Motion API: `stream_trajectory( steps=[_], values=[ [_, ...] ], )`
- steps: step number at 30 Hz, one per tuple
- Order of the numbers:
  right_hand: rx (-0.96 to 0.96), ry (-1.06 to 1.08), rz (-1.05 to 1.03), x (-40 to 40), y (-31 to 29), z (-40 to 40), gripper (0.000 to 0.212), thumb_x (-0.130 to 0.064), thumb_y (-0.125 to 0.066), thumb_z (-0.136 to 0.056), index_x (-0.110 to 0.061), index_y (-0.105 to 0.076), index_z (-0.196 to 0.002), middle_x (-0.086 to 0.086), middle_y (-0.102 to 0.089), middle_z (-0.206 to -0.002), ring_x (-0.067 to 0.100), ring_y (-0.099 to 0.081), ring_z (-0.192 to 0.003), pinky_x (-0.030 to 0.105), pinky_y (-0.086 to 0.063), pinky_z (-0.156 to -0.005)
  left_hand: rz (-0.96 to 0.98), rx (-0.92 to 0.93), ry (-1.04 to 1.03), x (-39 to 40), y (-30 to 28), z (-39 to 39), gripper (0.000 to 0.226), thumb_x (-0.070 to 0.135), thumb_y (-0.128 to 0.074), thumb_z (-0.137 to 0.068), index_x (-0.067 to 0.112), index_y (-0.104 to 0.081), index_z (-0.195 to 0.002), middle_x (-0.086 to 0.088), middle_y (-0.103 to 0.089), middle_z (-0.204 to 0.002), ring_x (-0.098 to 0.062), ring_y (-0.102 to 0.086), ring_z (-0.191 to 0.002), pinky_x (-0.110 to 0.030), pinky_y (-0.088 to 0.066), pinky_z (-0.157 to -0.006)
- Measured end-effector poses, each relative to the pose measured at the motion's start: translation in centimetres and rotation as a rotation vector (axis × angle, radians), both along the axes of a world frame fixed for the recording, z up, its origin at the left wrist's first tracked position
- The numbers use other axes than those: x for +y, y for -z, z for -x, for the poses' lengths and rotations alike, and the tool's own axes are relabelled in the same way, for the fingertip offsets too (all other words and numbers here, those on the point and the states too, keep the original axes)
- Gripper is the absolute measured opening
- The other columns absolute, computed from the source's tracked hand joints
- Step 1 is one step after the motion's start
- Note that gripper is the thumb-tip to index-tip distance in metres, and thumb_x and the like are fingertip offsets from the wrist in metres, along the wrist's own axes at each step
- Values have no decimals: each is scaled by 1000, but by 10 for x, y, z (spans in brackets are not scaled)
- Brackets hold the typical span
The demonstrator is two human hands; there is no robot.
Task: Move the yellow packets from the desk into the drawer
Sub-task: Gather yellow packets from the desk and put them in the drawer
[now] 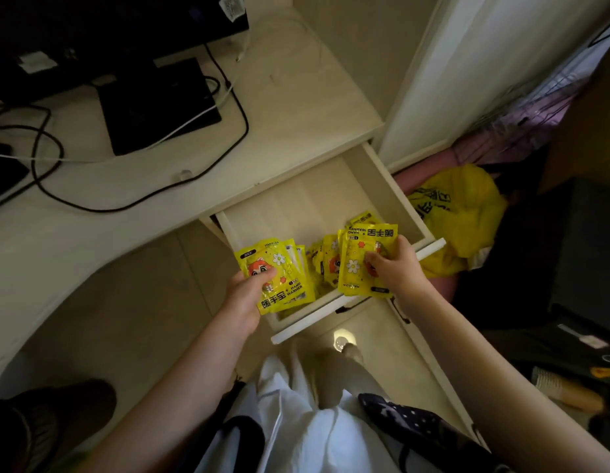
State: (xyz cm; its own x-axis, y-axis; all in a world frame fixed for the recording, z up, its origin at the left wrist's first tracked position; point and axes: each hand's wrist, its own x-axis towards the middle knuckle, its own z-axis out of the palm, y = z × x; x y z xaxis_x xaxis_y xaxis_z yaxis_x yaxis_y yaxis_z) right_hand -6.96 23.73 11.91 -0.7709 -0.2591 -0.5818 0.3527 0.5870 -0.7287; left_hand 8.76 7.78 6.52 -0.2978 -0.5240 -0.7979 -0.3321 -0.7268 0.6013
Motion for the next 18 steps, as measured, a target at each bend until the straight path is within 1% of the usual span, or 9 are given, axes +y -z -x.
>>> stream_trajectory(
  steps=[4, 6, 9, 10, 11, 14, 15, 17, 18],
  values=[
    [-12, -49, -41, -12, 12, 43, 36, -13, -58, -92, -11, -45, -125, 3, -58, -111, 23, -59, -102, 39, -53, -84, -21, -50, -20, 0, 12, 34, 18, 7, -73, -79, 17, -59, -87, -14, -69, -100, -34, -65, -101, -53, -52, -88],
    [-29, -79, -62, -16, 19, 64, 36, -13, -58, -92, -11, -46, -125, 4, -57, -110, 22, -58, -100, 37, -51, -82, -36, -76, -34, 2, 17, 50, 16, 7, -74, -77, 16, -63, -85, -14, -70, -101, -34, -65, -103, -54, -52, -90],
    [-67, -153, -83, -20, 29, 96, 32, -14, -58, -92, -11, -46, -122, 5, -57, -109, 21, -57, -94, 33, -50, -72, -58, -104, -100, 9, 24, 76, 18, 7, -73, -79, 13, -66, -94, -15, -70, -100, -33, -66, -95, -42, -56, -70],
    [-75, -178, -90, -21, 33, 105, 32, -14, -57, -92, -11, -46, -122, 4, -57, -107, 21, -58, -94, 32, -51, -70, -74, -118, -121, 11, 26, 84, 21, 8, -73, -79, 12, -66, -98, -15, -70, -102, -32, -66, -93, -40, -55, -67],
    [-80, -205, -99, -23, 36, 115, 32, -14, -57, -93, -11, -46, -122, 4, -58, -107, 21, -59, -94, 33, -53, -70, -88, -131, -148, 13, 31, 91, 23, 9, -74, -78, 13, -65, -100, -14, -70, -104, -32, -66, -95, -42, -55, -70],
    [-101, -249, -130, -31, 53, 139, 31, -14, -57, -93, -12, -46, -122, 4, -57, -106, 22, -59, -97, 39, -54, -80, -174, -157, -195, 18, 47, 112, 34, 17, -81, -67, 18, -64, -97, -11, -67, -113, -31, -60, -109, -52, -47, -97],
    [-111, -257, -136, -35, 60, 146, 32, -13, -57, -92, -12, -46, -121, 5, -58, -106, 23, -59, -99, 40, -54, -82, -188, -158, -206, 18, 57, 117, 37, 18, -83, -64, 18, -64, -97, -11, -67, -114, -30, -60, -108, -51, -46, -97],
    [-126, -266, -158, -44, 77, 157, 31, -12, -57, -90, -11, -47, -119, 8, -60, -106, 25, -61, -99, 40, -55, -80, -181, -179, -241, 16, 69, 130, 28, 15, -79, -72, 17, -64, -95, -9, -67, -105, -27, -61, -99, -43, -49, -88],
    [-140, -258, -161, -50, 86, 161, 30, -11, -57, -89, -10, -47, -118, 9, -60, -106, 25, -61, -98, 39, -54, -77, -181, -186, -261, 13, 75, 136, 23, 14, -77, -75, 17, -64, -94, -10, -68, -104, -27, -62, -98, -45, -50, -88]
  ],
)
